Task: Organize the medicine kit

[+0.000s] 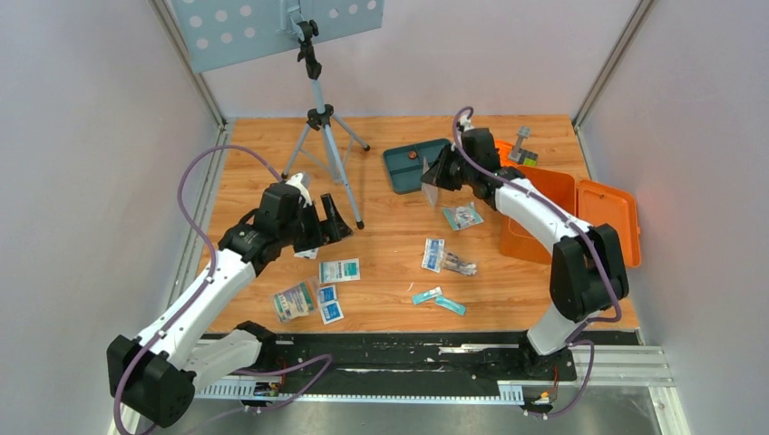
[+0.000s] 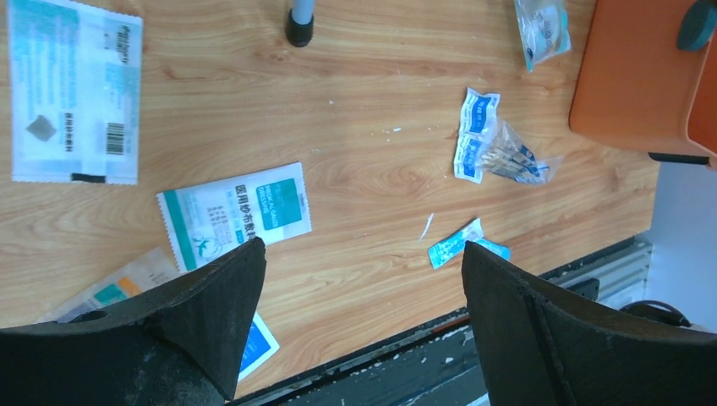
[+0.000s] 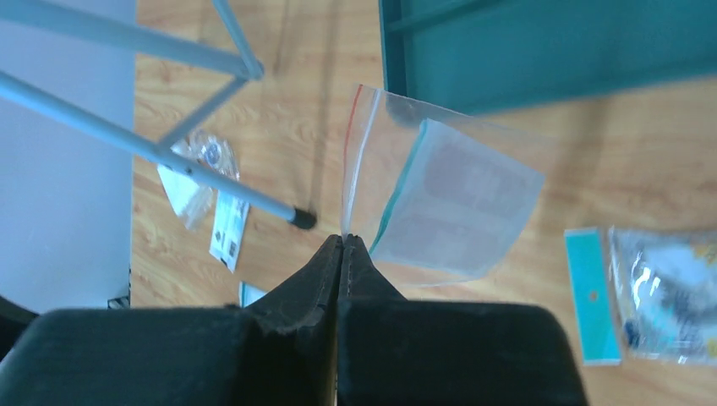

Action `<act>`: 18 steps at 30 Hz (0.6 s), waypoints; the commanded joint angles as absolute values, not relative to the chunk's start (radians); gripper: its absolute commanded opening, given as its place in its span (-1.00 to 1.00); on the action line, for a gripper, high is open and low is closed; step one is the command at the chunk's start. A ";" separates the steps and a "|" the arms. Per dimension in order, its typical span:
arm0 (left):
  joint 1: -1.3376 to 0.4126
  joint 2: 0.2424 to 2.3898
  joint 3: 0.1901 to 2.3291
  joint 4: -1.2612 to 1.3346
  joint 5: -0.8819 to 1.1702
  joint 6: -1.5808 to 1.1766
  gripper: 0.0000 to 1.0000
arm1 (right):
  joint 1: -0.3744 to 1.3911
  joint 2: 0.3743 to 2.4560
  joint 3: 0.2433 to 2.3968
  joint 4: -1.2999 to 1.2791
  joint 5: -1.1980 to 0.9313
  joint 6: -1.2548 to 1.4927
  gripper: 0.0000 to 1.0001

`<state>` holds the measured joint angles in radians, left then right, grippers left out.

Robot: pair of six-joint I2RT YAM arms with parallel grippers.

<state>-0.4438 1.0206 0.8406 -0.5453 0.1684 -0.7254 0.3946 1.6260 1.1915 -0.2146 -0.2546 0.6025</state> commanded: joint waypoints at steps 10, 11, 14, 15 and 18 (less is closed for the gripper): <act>-0.412 0.925 0.958 -0.736 -0.036 -0.652 0.88 | 0.346 1.892 1.574 -0.247 -0.382 0.515 -1.00; -0.403 0.924 0.958 -0.741 -0.039 -0.650 0.89 | 0.343 1.918 1.600 -0.247 -0.396 0.522 -1.00; -0.392 0.919 0.955 -0.749 -0.041 -0.646 0.89 | 0.337 1.989 1.657 -0.246 -0.410 0.541 -1.00; -0.388 0.917 0.953 -0.750 -0.041 -0.647 0.89 | 0.333 2.010 1.673 -0.247 -0.413 0.545 -1.00; -0.384 0.912 0.949 -0.751 -0.044 -0.646 0.89 | 0.316 2.048 1.697 -0.243 -0.431 0.571 -1.00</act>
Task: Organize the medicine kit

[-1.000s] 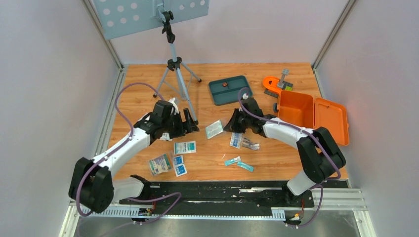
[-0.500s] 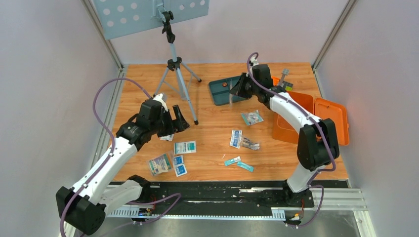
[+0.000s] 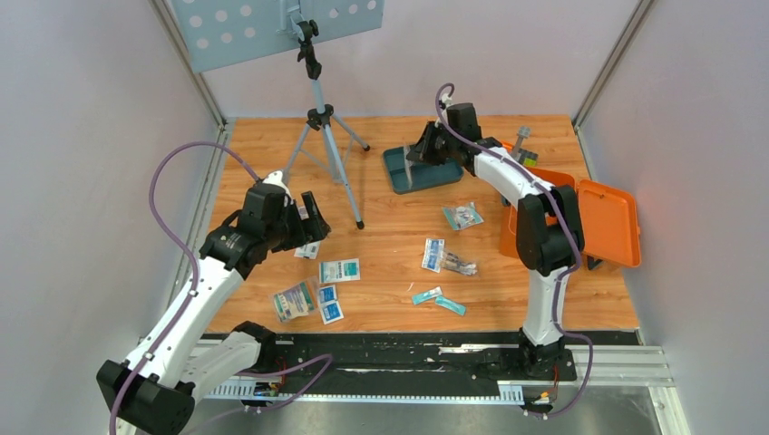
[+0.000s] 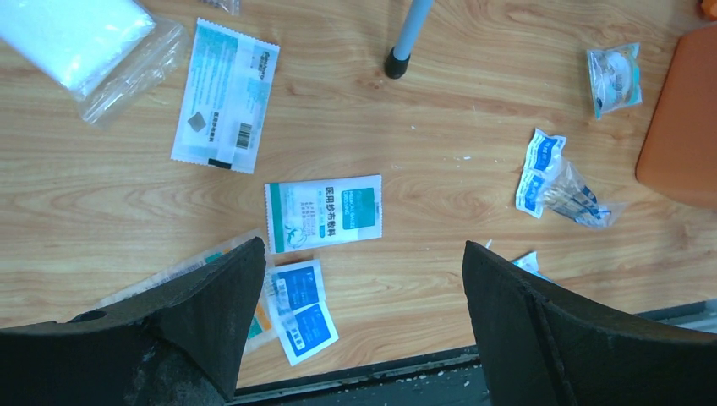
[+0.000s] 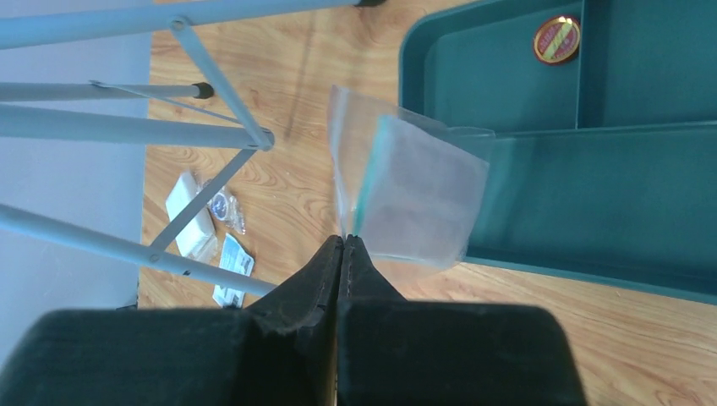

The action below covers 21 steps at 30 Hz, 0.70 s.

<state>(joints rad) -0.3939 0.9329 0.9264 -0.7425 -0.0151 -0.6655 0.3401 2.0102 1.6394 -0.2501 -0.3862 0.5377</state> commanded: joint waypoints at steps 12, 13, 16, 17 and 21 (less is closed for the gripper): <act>-0.380 0.905 0.945 -0.753 -0.044 -0.648 0.89 | 0.242 2.067 1.646 -0.232 -0.426 0.578 -1.00; -0.380 0.905 0.945 -0.753 -0.043 -0.648 0.89 | 0.235 2.067 1.643 -0.230 -0.427 0.576 -1.00; -0.380 0.905 0.946 -0.752 -0.042 -0.650 0.89 | 0.215 2.067 1.645 -0.230 -0.428 0.572 -1.00; -0.380 0.905 0.946 -0.751 -0.041 -0.652 0.89 | 0.209 2.068 1.647 -0.230 -0.428 0.569 -1.00; -0.380 0.905 0.948 -0.748 -0.036 -0.655 0.89 | 0.188 2.085 1.644 -0.232 -0.432 0.562 -1.00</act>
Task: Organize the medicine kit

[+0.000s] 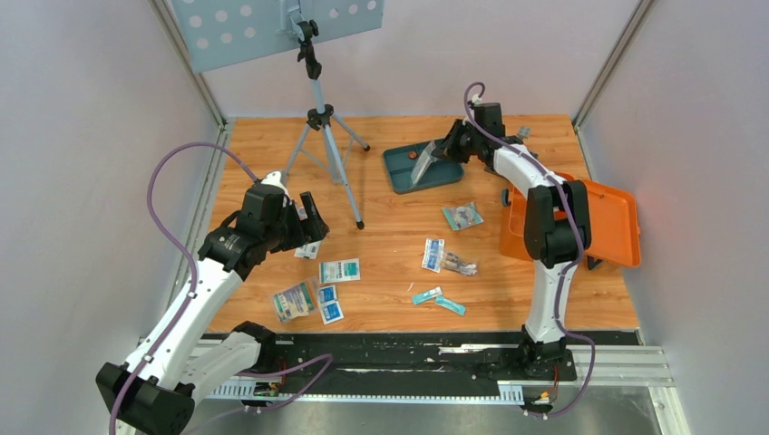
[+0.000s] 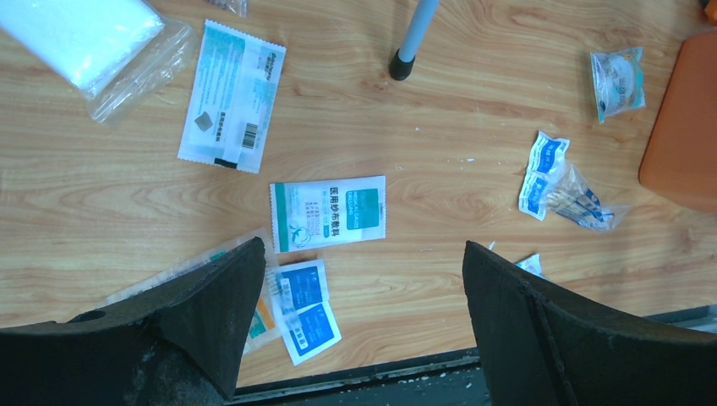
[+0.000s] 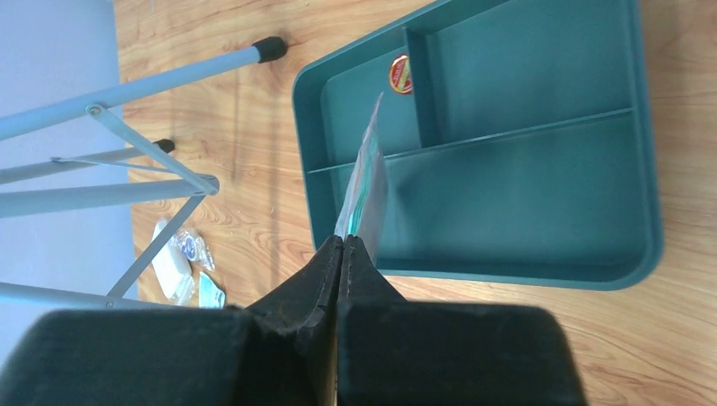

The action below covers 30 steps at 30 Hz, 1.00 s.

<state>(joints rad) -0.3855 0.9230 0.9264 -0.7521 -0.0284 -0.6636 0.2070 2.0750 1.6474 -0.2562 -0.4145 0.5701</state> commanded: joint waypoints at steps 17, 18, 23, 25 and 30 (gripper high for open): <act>-0.380 0.906 0.940 -0.738 -0.016 -0.665 0.89 | 0.165 2.082 1.578 -0.261 -0.351 0.490 0.22; -0.380 0.906 0.940 -0.738 -0.016 -0.665 0.89 | 0.165 2.073 1.575 -0.266 -0.331 0.485 0.33; -0.380 0.908 0.941 -0.735 -0.013 -0.663 0.89 | 0.169 2.031 1.570 -0.291 -0.253 0.457 0.33; -0.380 0.909 0.939 -0.732 -0.012 -0.664 0.89 | 0.189 2.018 1.573 -0.298 -0.220 0.431 0.18; -0.380 0.911 0.937 -0.730 -0.011 -0.666 0.89 | 0.263 2.038 1.599 -0.314 -0.170 0.387 -0.57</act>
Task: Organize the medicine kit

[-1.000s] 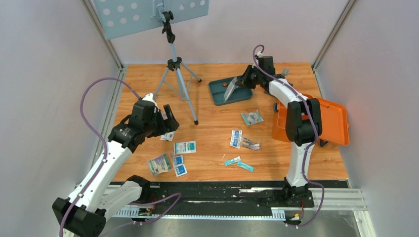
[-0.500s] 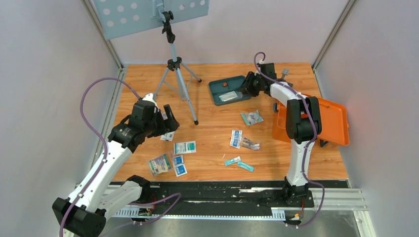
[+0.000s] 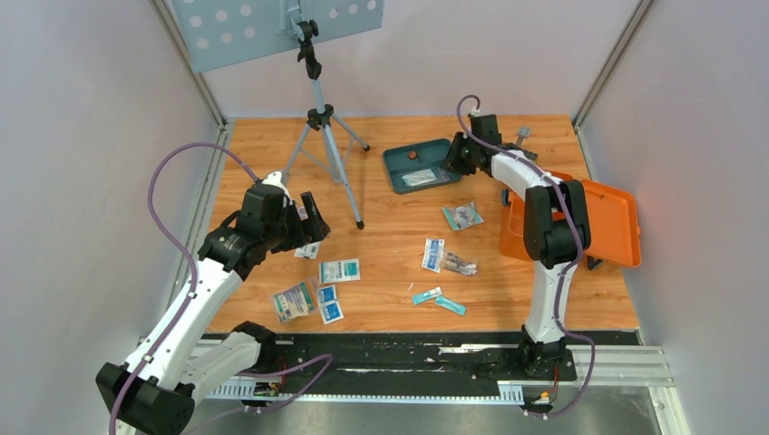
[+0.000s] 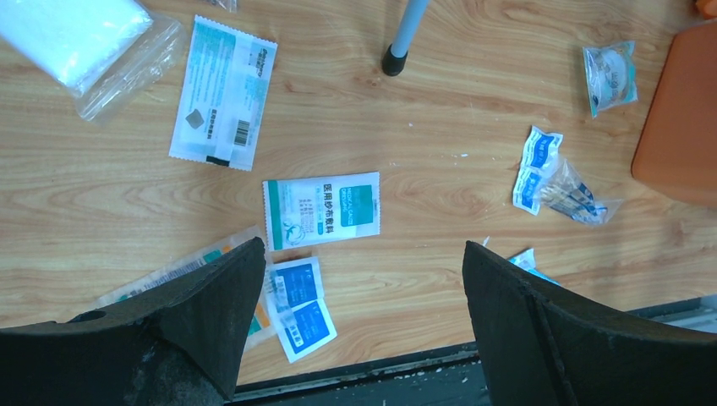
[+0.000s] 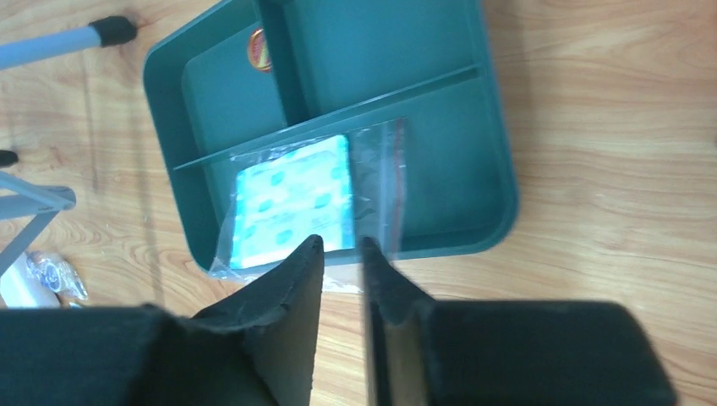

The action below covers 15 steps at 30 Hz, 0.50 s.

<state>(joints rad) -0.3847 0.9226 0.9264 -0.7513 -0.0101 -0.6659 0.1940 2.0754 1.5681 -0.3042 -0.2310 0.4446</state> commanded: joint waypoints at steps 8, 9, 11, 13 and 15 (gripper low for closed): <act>-0.380 0.910 0.947 -0.740 -0.018 -0.661 0.89 | 0.329 2.144 1.705 -0.355 -0.175 0.395 -0.93; -0.380 0.910 0.949 -0.743 -0.019 -0.659 0.89 | 0.330 2.156 1.716 -0.361 -0.175 0.396 -0.94; -0.380 0.910 0.950 -0.747 -0.022 -0.659 0.89 | 0.330 2.173 1.729 -0.368 -0.169 0.400 -0.94; -0.380 0.908 0.953 -0.751 -0.025 -0.654 0.89 | 0.330 2.191 1.737 -0.374 -0.167 0.400 -0.94; -0.380 0.911 0.964 -0.764 -0.042 -0.642 0.89 | 0.330 2.210 1.746 -0.384 -0.172 0.400 -0.95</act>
<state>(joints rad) -0.3847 0.9226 0.9264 -0.7517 -0.0101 -0.6647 0.3405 2.1719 1.6978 -0.3584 -0.1875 0.4080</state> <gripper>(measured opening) 0.945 0.032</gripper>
